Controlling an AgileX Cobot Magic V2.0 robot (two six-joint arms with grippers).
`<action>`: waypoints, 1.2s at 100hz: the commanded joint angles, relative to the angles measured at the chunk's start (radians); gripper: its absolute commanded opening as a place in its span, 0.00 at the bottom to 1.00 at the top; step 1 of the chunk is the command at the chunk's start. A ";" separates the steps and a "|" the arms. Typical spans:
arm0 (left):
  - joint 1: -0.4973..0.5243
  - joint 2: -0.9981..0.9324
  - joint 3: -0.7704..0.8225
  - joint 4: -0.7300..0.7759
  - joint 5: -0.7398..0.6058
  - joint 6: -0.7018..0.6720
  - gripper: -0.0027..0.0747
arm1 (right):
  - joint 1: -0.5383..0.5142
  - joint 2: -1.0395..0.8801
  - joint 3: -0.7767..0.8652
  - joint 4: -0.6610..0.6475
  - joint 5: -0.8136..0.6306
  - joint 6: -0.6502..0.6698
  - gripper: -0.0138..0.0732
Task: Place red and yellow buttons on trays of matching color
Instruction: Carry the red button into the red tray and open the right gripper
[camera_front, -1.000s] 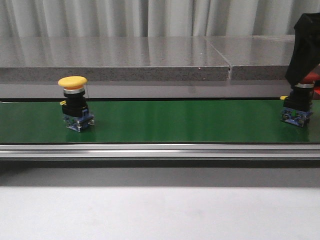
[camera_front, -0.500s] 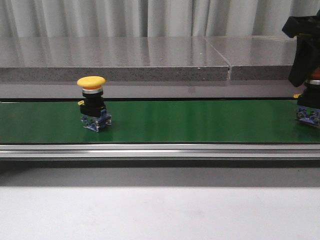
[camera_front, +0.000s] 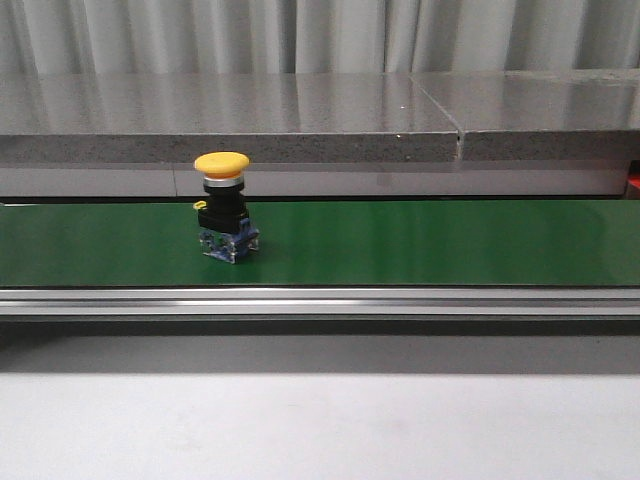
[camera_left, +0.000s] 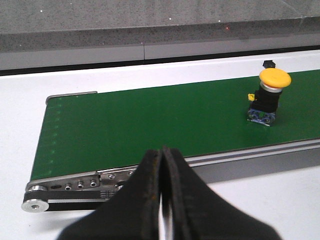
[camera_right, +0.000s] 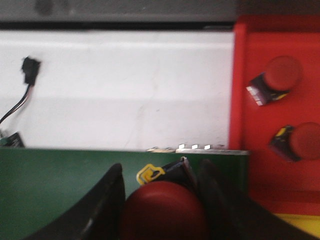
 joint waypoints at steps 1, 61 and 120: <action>-0.004 0.008 -0.025 -0.027 -0.069 -0.008 0.01 | -0.074 0.008 -0.092 0.008 -0.026 -0.009 0.25; -0.004 0.008 -0.025 -0.027 -0.069 -0.008 0.01 | -0.239 0.496 -0.590 0.009 0.004 -0.008 0.25; -0.004 0.008 -0.025 -0.027 -0.069 -0.008 0.01 | -0.241 0.678 -0.669 0.014 -0.078 -0.008 0.25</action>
